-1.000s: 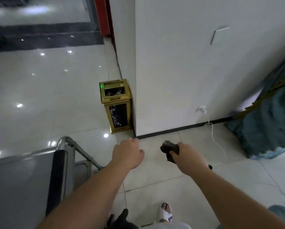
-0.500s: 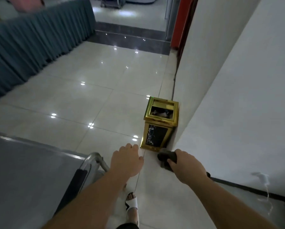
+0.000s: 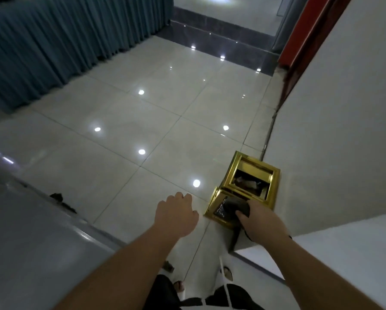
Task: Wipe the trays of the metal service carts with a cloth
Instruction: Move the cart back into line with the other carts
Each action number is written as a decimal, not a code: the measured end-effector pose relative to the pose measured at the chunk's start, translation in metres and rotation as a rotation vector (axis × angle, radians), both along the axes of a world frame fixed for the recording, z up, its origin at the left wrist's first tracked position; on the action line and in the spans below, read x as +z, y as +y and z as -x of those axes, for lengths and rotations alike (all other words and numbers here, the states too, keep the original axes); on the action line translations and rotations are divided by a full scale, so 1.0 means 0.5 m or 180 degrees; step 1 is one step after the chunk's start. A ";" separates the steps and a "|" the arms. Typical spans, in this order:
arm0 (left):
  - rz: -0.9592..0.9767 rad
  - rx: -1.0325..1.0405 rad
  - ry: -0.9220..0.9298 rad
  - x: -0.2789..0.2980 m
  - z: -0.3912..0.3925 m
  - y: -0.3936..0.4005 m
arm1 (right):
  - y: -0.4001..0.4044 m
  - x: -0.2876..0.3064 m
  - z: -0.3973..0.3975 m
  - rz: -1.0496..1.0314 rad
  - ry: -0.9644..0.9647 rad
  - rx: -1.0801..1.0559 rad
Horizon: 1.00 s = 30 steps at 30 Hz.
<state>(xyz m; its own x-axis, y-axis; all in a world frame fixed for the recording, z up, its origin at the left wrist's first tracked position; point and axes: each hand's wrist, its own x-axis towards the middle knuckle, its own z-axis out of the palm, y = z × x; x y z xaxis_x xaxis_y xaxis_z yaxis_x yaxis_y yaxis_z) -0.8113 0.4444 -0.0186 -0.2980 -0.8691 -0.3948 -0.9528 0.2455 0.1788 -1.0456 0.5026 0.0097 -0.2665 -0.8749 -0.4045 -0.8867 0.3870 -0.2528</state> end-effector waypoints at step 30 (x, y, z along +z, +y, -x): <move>-0.0589 0.3522 -0.0105 -0.023 -0.386 -0.416 | -0.885 -0.062 -0.533 -0.0371 0.0126 0.3591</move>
<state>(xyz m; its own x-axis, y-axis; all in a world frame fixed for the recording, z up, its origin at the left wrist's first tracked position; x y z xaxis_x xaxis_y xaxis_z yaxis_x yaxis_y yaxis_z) -0.6181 0.2362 -0.0303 0.6148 -0.5760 -0.5387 -0.6349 -0.7667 0.0953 -0.7789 0.0603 -0.0215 0.6357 -0.5812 -0.5081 -0.7507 -0.6187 -0.2316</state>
